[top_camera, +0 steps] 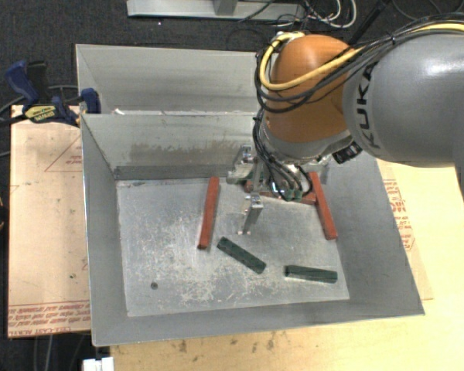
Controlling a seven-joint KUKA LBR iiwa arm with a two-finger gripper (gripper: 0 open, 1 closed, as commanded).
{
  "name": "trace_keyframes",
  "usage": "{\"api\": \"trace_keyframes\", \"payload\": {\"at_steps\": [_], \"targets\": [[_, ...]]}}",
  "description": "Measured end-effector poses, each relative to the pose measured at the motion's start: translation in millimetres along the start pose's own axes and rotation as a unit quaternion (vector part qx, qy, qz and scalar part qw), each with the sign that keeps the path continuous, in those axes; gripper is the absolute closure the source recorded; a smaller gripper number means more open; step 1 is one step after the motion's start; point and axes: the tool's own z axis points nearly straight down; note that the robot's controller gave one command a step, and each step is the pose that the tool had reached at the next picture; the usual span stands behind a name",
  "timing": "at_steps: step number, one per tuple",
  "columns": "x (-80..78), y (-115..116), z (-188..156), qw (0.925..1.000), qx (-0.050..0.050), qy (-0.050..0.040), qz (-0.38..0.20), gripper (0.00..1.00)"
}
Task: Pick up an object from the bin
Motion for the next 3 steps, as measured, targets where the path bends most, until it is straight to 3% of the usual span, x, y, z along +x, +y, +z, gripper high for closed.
{"api": "trace_keyframes", "payload": {"at_steps": [1,2,3], "targets": [[-1.5,0,-5,1.0,0.0,-0.0038,0.001,0.0],[18.0,-22,33,0.9996,-0.001,-0.0073,-0.027,0.0],[37.3,-21,98,0.9919,0.001,-0.0053,-0.127,0.0]]}}
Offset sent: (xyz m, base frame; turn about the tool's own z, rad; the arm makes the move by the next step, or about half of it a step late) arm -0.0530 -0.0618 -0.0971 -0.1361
